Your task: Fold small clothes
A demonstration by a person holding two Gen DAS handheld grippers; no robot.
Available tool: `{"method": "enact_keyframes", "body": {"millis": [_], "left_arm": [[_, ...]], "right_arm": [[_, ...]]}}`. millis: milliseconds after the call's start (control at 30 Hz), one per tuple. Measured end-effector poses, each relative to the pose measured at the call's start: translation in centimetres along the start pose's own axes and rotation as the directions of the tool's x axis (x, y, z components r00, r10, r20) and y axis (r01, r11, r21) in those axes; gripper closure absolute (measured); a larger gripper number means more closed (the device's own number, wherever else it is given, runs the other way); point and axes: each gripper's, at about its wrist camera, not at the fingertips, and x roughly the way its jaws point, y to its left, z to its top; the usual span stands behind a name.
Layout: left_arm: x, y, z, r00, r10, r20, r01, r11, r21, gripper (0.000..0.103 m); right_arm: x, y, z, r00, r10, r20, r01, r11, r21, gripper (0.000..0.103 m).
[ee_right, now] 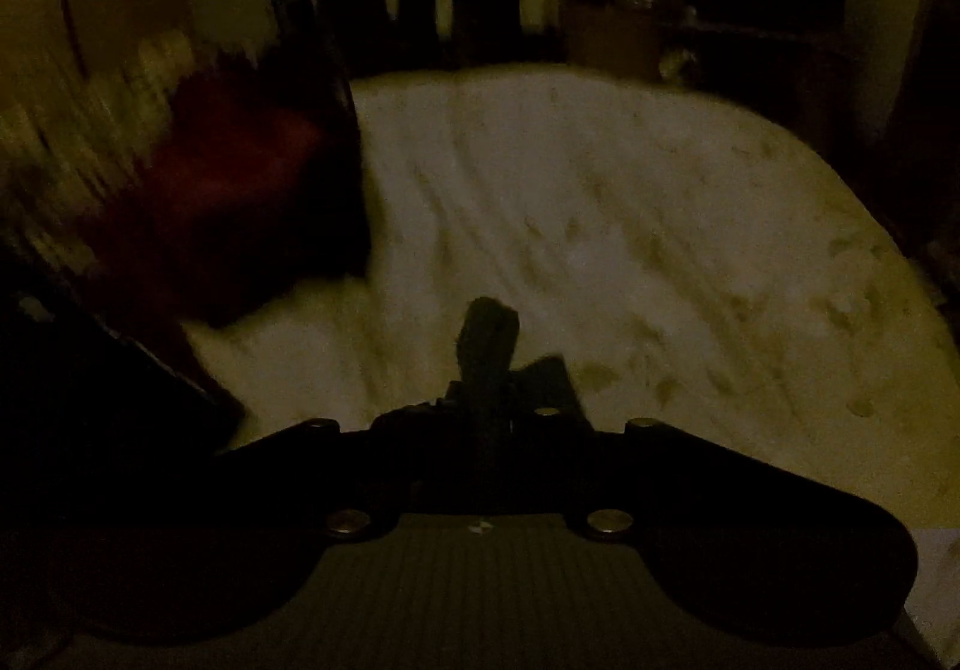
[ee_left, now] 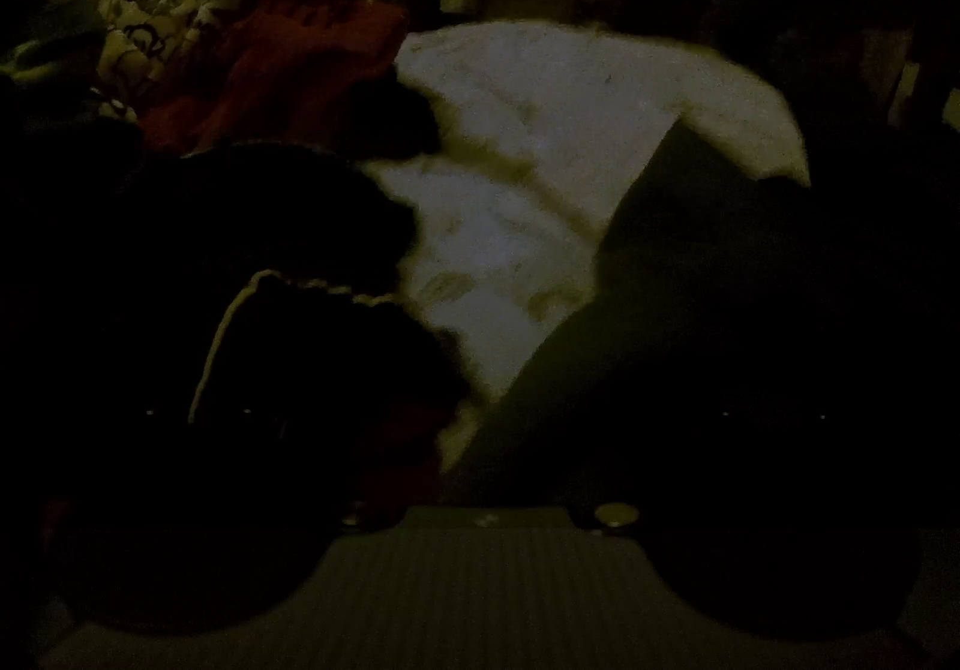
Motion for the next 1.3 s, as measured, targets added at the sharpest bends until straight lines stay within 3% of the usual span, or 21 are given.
{"method": "enact_keyframes", "body": {"millis": [67,133,233,300,367,400,467,500,567,667,733,833,900,967,1000,1067,1133,1200,1300], "left_arm": [[-0.8,-0.6,0.5,0.998,-0.051,0.024,0.051,0.999,-0.002,0.000],[-0.9,-2.5,0.7,0.998,-0.066,0.014,0.064,0.995,0.073,0.000],[-0.4,-6.1,0.0,0.999,-0.044,-0.021,0.048,0.974,0.221,0.000],[-0.2,-7.9,-0.2,0.996,-0.075,-0.052,0.086,0.959,0.271,0.000],[-0.2,-9.3,-0.1,0.978,-0.185,-0.092,0.203,0.945,0.255,0.000],[-0.2,-9.7,0.1,0.961,-0.256,-0.102,0.273,0.937,0.219,0.000],[0.5,-10.5,0.7,0.940,-0.321,-0.116,0.337,0.927,0.163,0.000],[1.0,-11.0,1.1,0.948,-0.301,-0.100,0.314,0.937,0.156,0.000],[2.7,-11.8,2.2,0.982,-0.177,-0.072,0.186,0.971,0.148,0.000],[3.8,-11.4,3.1,0.998,-0.057,-0.008,0.058,0.991,0.122,0.000],[4.2,-11.0,3.3,0.999,0.028,0.039,-0.032,0.993,0.110,0.000],[4.7,-10.3,3.0,0.994,0.099,0.044,-0.102,0.992,0.077,0.000],[5.7,-10.3,2.2,0.989,0.147,0.014,-0.148,0.982,0.120,0.000],[7.2,-10.3,1.1,0.987,0.154,-0.041,-0.145,0.976,0.162,0.000],[7.9,-10.2,0.8,0.984,0.153,-0.087,-0.136,0.976,0.172,0.000],[8.2,-9.8,0.7,0.986,0.130,-0.103,-0.114,0.982,0.154,0.000],[7.9,-9.4,1.0,0.987,0.101,-0.125,-0.084,0.987,0.138,0.000],[7.6,-8.9,1.3,0.984,0.065,-0.166,-0.041,0.989,0.145,0.000],[5.8,-7.8,0.8,0.964,-0.022,-0.264,0.068,0.983,0.168,0.000]], "right_arm": [[-4.7,-2.3,0.0,0.991,0.112,0.073,-0.120,0.987,0.108,0.087],[-9.3,-4.3,-0.5,0.977,0.167,0.130,-0.186,0.970,0.155,0.087],[-15.4,-7.0,-1.8,0.966,0.137,0.221,-0.179,0.967,0.181,0.086],[-18.4,-8.7,-2.5,0.957,0.137,0.257,-0.197,0.955,0.223,0.086],[-20.6,-10.3,-3.1,0.951,0.136,0.278,-0.207,0.947,0.244,0.086],[-21.7,-10.8,-3.5,0.948,0.128,0.290,-0.202,0.950,0.240,0.086],[-22.6,-11.5,-3.9,0.942,0.138,0.306,-0.216,0.947,0.238,0.086],[-22.6,-11.6,-4.0,0.941,0.153,0.303,-0.231,0.943,0.240,0.086],[-23.3,-11.7,-4.5,0.934,0.168,0.314,-0.248,0.940,0.235,0.086],[-24.6,-11.5,-5.8,0.921,0.190,0.339,-0.274,0.936,0.220,0.086],[-25.4,-11.6,-6.6,0.916,0.190,0.352,-0.273,0.941,0.201,0.087],[-25.2,-12.2,-8.8,0.932,0.177,0.315,-0.250,0.945,0.209,0.088],[-23.5,-12.7,-11.3,0.959,0.145,0.243,-0.204,0.949,0.239,0.088],[-21.5,-13.2,-13.9,0.977,0.132,0.167,-0.173,0.949,0.264,0.089],[-20.5,-13.6,-15.5,0.984,0.118,0.135,-0.154,0.943,0.295,0.089],[-18.4,-14.5,-18.1,0.993,0.106,0.052,-0.117,0.933,0.340,0.089],[-16.5,-15.5,-20.0,0.988,0.145,-0.042,-0.115,0.904,0.411,0.089],[-16.0,-15.9,-21.2,0.986,0.154,-0.066,-0.108,0.885,0.453,0.089],[-16.7,-16.7,-20.6,0.977,0.195,-0.080,-0.125,0.840,0.528,0.075]]}}
